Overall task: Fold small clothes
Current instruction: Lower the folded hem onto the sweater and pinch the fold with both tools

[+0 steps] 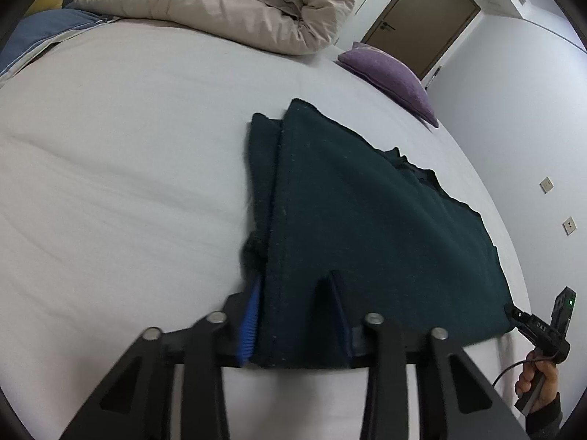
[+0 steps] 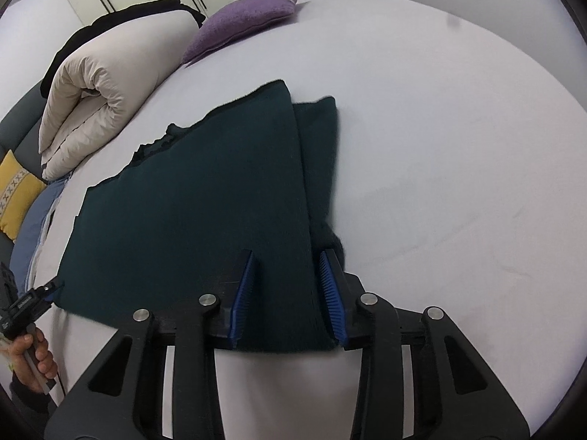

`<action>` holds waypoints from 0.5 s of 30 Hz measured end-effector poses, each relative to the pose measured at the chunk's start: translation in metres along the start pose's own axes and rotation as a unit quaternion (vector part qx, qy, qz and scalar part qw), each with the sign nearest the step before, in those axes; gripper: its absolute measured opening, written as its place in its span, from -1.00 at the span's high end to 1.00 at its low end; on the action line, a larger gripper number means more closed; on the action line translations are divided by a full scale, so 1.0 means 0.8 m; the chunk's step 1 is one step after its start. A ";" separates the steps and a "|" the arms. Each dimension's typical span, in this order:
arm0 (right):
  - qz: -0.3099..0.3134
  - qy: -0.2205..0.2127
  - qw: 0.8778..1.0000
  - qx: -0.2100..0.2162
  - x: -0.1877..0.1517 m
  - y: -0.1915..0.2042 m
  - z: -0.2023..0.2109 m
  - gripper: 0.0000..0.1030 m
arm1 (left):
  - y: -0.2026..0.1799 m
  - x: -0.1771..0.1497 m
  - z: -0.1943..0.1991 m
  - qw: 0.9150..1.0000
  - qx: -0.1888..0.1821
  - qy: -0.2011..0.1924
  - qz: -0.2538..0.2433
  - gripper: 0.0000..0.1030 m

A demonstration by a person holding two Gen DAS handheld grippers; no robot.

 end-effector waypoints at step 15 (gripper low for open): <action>0.013 -0.014 1.000 -0.008 -0.016 0.002 0.029 0.90 | 0.003 -0.003 0.007 1.000 0.010 -0.003 -0.018 0.87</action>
Point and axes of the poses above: each gripper's, at about its wrist camera, not at the fingertips, and z roughly against the way its jaws point, y to its left, x to its top, the point moved 9 cm from there along -z, roughly the way its jaws point, and after that the axes turned 3 degrees about z, right-handed, at the moved point
